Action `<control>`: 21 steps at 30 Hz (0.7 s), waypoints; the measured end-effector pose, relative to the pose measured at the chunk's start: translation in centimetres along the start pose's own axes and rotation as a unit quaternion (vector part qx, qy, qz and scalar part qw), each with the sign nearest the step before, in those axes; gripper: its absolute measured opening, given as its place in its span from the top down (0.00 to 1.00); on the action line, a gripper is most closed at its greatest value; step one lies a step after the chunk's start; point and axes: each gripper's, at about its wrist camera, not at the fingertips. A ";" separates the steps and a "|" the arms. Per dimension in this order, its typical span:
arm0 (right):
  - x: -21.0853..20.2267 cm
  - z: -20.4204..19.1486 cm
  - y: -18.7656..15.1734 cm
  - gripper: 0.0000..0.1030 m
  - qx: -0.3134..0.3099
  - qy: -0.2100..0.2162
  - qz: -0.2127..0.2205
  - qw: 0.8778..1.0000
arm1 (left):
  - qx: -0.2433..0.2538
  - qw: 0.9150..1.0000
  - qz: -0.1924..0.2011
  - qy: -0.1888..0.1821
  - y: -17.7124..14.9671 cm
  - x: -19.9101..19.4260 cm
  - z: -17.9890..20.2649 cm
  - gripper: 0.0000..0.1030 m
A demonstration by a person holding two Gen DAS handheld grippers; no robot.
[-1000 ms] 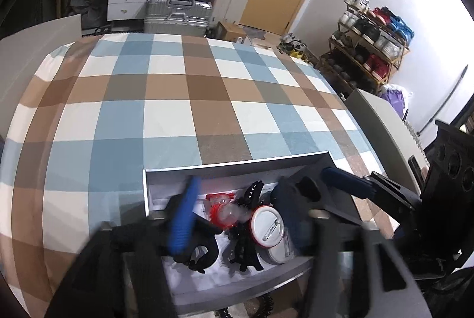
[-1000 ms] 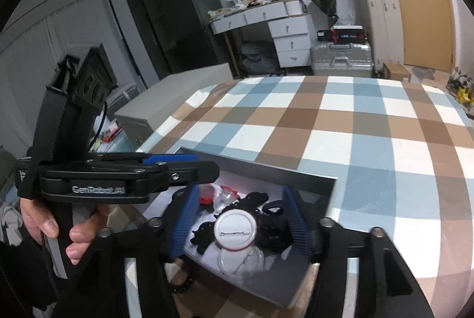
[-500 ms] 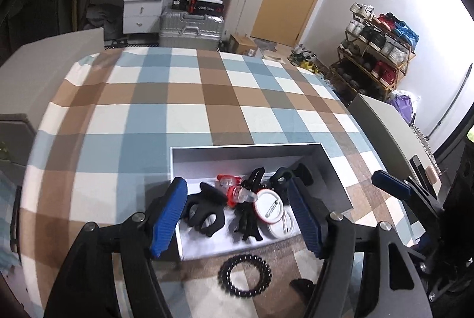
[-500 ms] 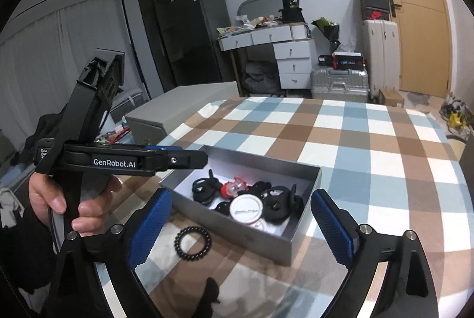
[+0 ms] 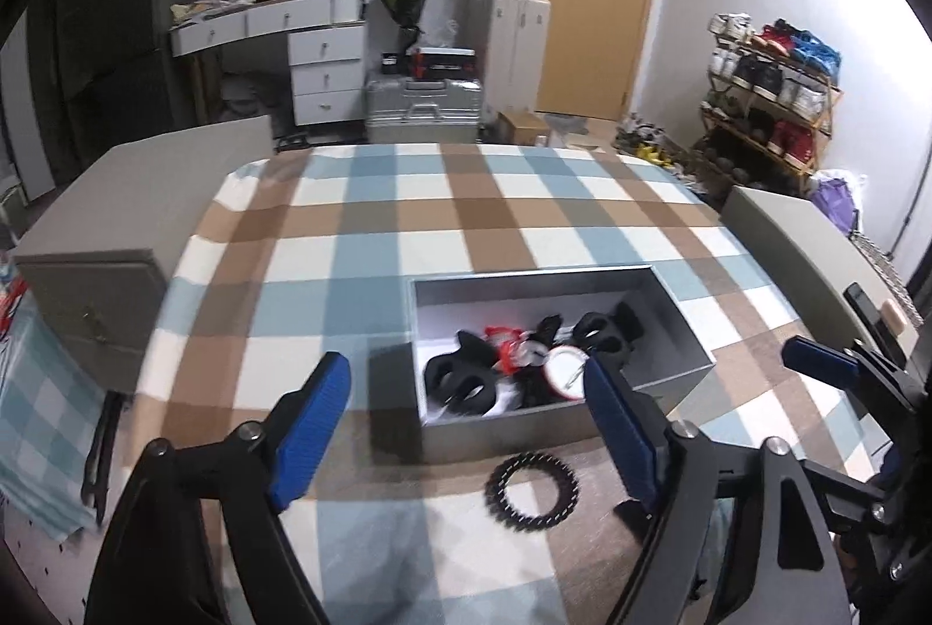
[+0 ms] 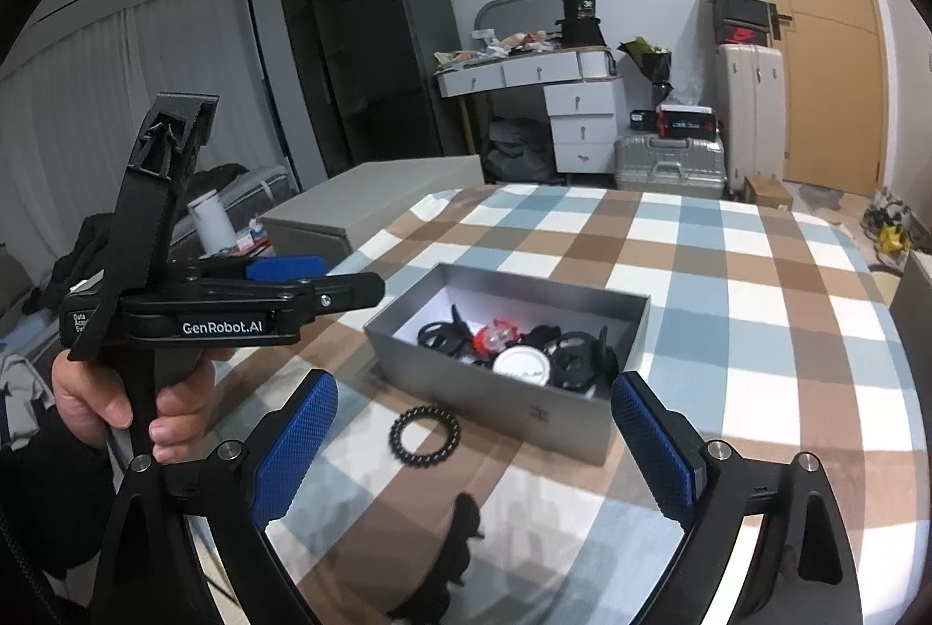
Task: Organize jewelry
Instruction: 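Withdraw both open tools from the box toward the hair tie, then grasp the last black claw clip with the right tool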
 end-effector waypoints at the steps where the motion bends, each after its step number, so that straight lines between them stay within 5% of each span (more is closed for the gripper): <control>1: -0.1 -0.1 -0.2 0.07 0.001 0.000 -0.002 1.000 | -0.003 1.000 0.002 0.006 -0.2 -0.2 -0.2 0.21; 6: 0.2 -0.2 -1.4 0.07 0.009 0.005 -0.022 1.000 | -0.009 0.999 0.011 0.040 -1.3 -0.7 -0.8 0.20; 16: 2.8 -1.0 -5.1 0.09 -0.002 -0.001 -0.106 0.994 | -0.038 0.996 -0.030 0.071 -6.0 -0.6 -2.1 0.17; 21: 3.6 -1.0 -6.6 0.23 0.002 0.003 -0.136 0.991 | -0.039 0.994 -0.032 0.096 -7.9 -0.9 -2.9 0.17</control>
Point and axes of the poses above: each gripper's, at about its wrist camera, not at the fingertips, and x roughly the way its jaws point, z to its right, y to its top, and after that the axes turned 1 degree about x, right-handed
